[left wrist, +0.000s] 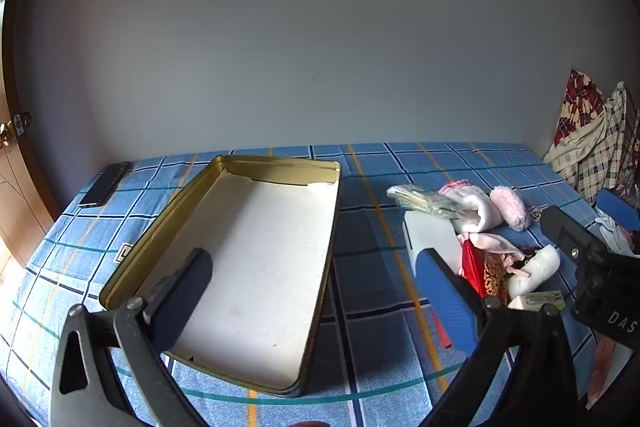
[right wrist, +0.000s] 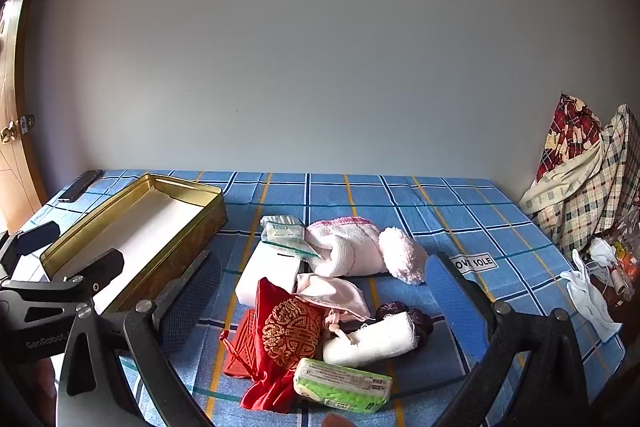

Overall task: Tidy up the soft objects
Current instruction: 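Move both tools toward the pile of items beside the gold tray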

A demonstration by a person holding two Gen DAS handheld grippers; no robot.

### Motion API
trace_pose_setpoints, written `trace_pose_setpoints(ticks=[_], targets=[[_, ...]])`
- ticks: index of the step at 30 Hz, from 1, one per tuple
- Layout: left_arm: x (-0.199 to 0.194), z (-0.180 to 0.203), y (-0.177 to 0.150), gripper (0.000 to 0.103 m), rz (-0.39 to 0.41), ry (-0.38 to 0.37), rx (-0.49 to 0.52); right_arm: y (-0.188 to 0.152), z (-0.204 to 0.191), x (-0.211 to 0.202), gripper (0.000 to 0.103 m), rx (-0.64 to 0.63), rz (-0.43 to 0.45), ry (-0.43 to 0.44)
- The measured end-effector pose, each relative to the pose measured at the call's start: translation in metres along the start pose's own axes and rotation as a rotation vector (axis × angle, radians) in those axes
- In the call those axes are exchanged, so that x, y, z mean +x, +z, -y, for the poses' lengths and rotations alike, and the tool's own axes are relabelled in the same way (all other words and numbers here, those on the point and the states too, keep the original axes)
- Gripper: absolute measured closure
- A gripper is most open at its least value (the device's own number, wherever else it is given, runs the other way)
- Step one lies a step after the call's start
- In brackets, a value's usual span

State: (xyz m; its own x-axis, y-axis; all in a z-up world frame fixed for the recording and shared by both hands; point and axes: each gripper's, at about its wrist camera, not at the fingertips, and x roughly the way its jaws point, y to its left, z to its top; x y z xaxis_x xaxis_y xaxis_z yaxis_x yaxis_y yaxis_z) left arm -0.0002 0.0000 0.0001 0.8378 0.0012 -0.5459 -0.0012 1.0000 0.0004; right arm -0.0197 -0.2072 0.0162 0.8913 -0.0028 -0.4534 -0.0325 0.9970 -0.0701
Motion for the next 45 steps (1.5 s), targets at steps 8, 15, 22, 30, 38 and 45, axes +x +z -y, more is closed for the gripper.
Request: trace_pose_setpoints(ticks=[8, 15, 22, 30, 38, 45], targets=[[-0.001, 0.004, 0.001, 0.0, 0.007, 0.002, -0.008, -0.002, 0.002, 0.001, 0.0, 0.005, 0.0, 0.002], [-0.002, 0.006, 0.0, 0.0, 0.01, 0.001, -0.004, -0.004, 0.005, -0.001, 0.0, 0.008, -0.005, -0.004], [0.0, 0.004, 0.001, 0.0, 0.01, 0.0, 0.001, -0.008, 0.011, 0.002, 0.0, 0.027, -0.014, -0.01], [0.001, 0.002, -0.001, 0.0, 0.012, 0.001, 0.005, -0.011, 0.013, 0.003, 0.0, 0.034, -0.019, -0.011], [0.001, 0.002, -0.004, 0.0, 0.017, -0.003, 0.01, -0.014, 0.014, 0.004, 0.0, 0.039, -0.024, -0.019], [-0.002, 0.002, -0.006, 0.0, 0.024, -0.001, 0.009, -0.016, 0.013, 0.003, 0.0, 0.035, -0.03, -0.024]])
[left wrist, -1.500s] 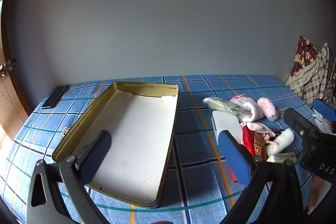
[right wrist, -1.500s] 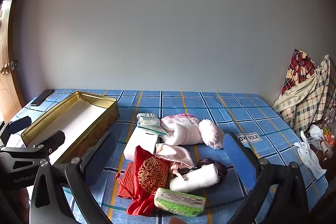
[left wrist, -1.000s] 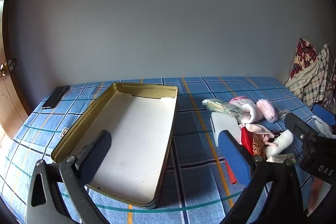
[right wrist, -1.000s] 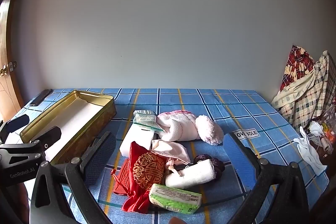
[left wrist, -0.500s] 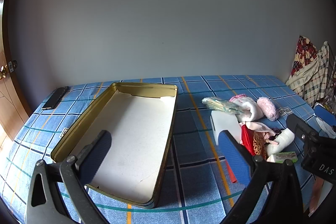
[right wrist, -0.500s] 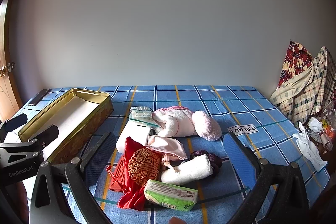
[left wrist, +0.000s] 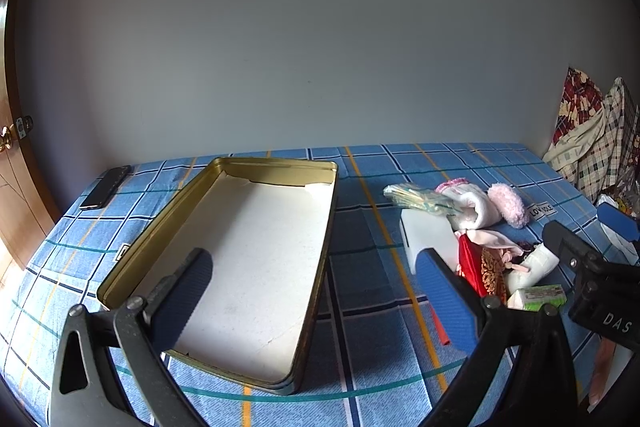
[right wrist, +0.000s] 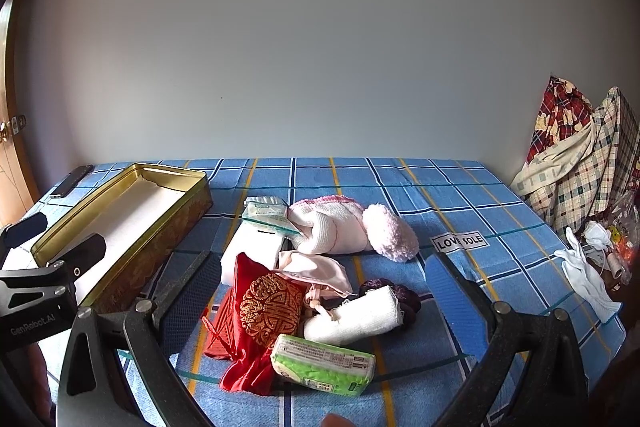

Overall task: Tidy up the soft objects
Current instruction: 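Move both tools toward the pile of items beside the gold tray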

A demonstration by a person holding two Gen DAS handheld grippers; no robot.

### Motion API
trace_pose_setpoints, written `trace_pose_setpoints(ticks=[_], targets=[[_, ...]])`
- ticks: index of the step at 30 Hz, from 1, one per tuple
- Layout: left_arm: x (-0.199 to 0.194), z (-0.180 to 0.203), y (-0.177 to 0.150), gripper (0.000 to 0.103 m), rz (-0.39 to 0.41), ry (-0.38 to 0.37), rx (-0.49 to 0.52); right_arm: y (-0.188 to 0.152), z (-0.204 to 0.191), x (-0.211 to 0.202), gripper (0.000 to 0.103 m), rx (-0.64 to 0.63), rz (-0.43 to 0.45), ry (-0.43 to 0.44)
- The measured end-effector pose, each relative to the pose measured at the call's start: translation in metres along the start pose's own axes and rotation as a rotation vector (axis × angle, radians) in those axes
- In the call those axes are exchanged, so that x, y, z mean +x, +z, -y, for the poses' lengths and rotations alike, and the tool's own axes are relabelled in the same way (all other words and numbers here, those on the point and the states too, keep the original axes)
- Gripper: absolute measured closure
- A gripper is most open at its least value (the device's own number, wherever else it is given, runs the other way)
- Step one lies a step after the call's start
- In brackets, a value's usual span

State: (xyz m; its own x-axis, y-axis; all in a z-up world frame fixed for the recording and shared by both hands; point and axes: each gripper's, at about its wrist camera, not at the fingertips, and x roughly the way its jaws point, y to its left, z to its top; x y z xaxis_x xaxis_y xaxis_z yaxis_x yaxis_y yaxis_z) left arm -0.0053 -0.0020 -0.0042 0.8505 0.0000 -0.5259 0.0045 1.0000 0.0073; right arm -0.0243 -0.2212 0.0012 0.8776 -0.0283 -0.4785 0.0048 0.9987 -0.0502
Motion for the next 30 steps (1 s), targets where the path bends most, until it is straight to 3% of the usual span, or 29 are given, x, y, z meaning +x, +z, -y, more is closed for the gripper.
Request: trace_pose_setpoints(ticks=[30], targets=[[-0.001, 0.014, -0.009, 0.0, -0.002, -0.008, 0.032, -0.012, 0.008, 0.001, 0.0, 0.014, -0.027, -0.025]])
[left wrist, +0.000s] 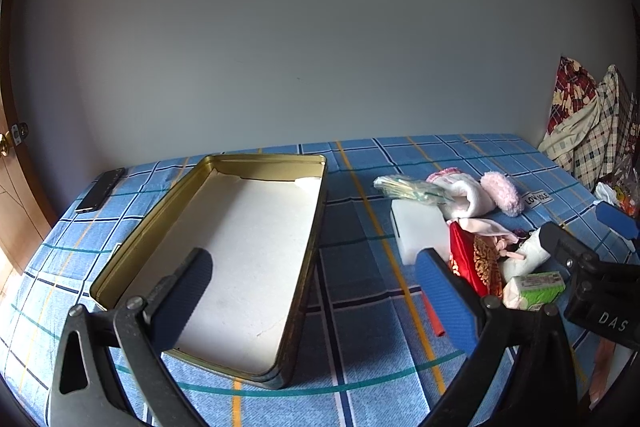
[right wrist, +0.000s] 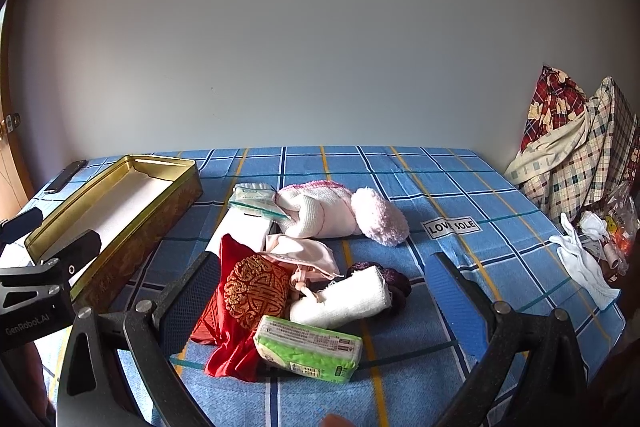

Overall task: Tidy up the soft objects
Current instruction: 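Move both tools toward the pile of items beside the gold tray, then grasp the red embroidered pouch with the left gripper while the right grasps the green tissue pack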

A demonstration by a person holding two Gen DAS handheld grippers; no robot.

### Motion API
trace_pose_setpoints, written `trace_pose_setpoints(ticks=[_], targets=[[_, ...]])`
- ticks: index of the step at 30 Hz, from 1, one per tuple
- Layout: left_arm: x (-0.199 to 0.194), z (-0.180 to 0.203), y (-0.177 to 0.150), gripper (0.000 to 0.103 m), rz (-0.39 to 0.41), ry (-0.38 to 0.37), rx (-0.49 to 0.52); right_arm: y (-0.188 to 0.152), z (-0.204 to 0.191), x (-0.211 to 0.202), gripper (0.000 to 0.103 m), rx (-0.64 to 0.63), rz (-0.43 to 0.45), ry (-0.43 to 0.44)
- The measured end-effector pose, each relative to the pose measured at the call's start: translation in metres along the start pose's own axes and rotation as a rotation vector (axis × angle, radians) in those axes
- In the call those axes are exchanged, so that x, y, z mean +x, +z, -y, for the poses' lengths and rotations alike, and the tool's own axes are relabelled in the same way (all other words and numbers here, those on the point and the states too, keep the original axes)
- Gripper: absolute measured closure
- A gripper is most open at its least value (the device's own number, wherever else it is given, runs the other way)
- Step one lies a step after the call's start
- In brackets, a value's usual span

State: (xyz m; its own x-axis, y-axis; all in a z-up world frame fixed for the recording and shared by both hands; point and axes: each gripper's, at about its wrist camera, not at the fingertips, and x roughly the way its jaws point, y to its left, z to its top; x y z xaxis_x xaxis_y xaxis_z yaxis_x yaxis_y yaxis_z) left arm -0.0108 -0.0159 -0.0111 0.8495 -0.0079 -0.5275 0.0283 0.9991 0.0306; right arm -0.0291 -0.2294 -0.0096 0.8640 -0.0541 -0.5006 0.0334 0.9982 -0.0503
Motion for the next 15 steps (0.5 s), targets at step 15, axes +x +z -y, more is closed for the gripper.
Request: trace_pose_setpoints(ticks=[15], targets=[[0.006, 0.007, -0.017, 0.0, -0.019, -0.011, 0.033, -0.03, 0.014, 0.006, 0.0, 0.042, -0.05, -0.021]])
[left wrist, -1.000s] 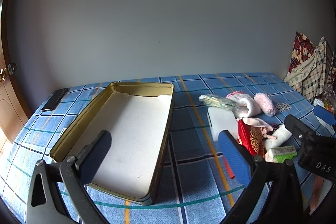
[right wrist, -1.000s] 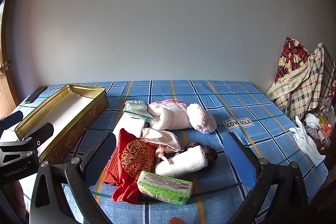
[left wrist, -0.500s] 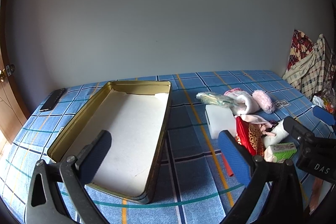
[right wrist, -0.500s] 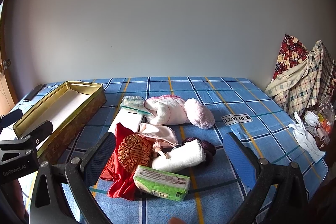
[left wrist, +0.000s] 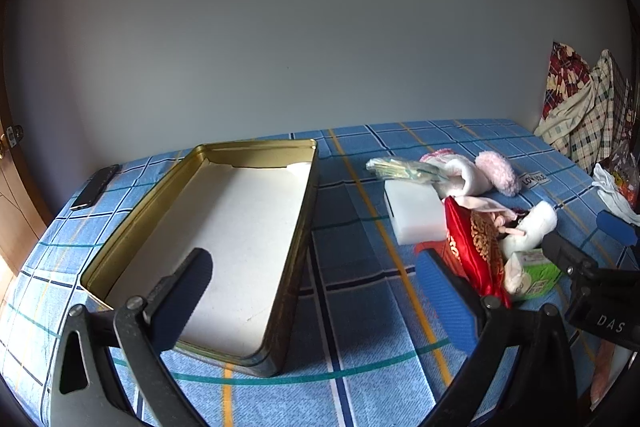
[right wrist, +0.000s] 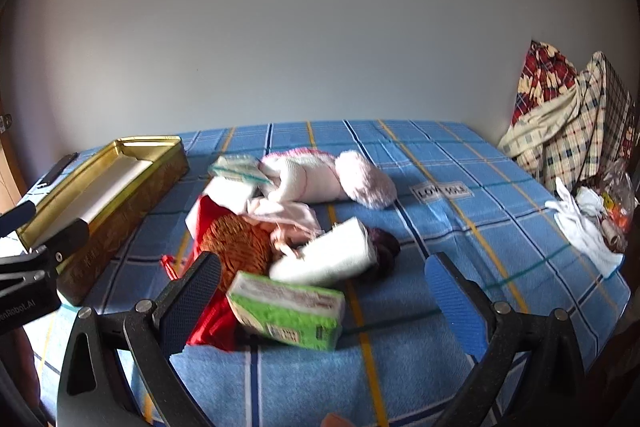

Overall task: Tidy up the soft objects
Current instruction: 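Grasp the red embroidered pouch with the left gripper while the right grasps the green tissue pack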

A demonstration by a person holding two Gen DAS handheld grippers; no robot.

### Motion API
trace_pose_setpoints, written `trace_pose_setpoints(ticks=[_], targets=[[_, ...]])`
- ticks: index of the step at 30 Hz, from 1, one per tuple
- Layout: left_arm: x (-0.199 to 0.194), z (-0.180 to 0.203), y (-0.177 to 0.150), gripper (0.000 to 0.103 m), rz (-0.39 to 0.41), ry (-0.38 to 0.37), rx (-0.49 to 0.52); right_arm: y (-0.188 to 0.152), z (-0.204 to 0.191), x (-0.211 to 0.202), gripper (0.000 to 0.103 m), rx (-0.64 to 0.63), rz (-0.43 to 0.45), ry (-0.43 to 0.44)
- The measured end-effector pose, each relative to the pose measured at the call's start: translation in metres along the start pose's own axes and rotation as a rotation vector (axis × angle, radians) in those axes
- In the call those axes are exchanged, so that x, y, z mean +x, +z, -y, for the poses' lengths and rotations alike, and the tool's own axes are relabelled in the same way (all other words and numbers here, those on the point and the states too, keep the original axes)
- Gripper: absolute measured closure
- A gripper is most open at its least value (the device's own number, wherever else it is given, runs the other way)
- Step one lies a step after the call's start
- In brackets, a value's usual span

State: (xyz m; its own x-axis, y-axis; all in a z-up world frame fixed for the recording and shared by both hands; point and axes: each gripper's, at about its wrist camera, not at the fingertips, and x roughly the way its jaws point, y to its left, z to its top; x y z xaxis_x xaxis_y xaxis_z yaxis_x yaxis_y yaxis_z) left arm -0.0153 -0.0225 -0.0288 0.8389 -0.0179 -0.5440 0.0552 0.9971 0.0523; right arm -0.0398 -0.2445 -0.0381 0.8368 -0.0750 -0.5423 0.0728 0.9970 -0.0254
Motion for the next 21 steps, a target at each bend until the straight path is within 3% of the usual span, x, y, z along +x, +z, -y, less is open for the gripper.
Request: trace_pose_setpoints(ticks=[19, 21], targets=[[0.015, 0.007, -0.008, 0.0, -0.03, -0.042, 0.011, -0.023, -0.004, 0.029, 0.0, 0.038, -0.104, 0.062], [0.016, 0.01, -0.007, 0.0, -0.033, -0.048, 0.015, -0.023, -0.002, 0.033, 0.007, 0.052, -0.126, 0.08]])
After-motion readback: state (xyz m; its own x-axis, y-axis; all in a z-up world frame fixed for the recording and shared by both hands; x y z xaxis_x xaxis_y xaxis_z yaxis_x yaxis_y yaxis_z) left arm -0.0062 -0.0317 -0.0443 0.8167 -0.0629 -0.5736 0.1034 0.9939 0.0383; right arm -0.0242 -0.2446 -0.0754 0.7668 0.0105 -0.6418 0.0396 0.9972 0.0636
